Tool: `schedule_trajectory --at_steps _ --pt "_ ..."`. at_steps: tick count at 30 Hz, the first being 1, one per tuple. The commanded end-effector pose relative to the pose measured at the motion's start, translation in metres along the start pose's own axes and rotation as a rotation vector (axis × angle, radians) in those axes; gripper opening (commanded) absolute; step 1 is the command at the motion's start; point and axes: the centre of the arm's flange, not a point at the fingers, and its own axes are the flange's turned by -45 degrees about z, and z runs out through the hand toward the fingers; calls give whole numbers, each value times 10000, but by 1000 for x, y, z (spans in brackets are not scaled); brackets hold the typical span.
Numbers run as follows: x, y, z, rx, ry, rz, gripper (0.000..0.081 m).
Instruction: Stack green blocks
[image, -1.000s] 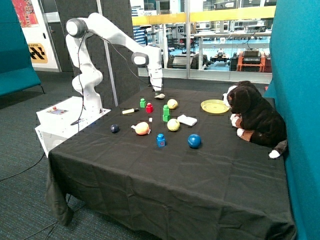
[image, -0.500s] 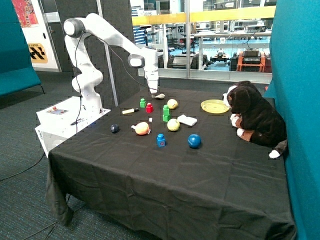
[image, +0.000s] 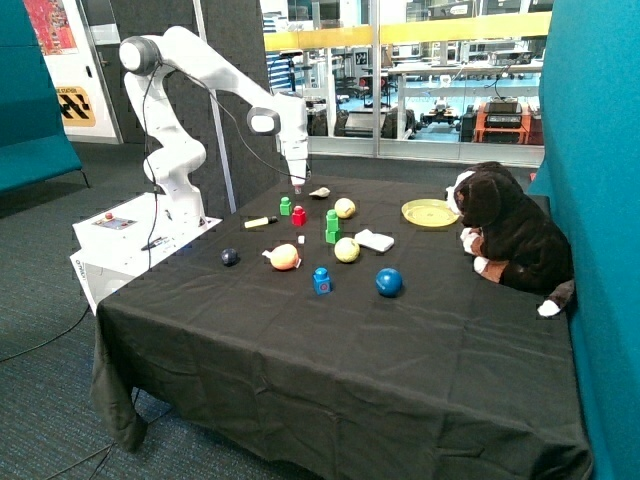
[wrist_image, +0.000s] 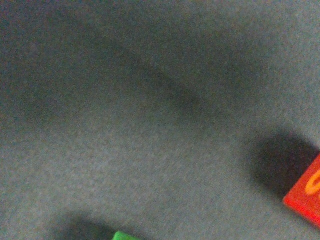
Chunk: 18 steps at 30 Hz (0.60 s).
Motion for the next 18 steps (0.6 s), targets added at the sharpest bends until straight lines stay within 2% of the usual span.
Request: schedule_trajectory --at_steps 1,9,10,18 --pt "-20 -19 -6 48 -33 572 555" --pt "-38 -38 -4 48 -34 667 545" --pt "-39 -39 -4 48 -34 675 568" --pt "-37 -41 3 48 -34 759 549"
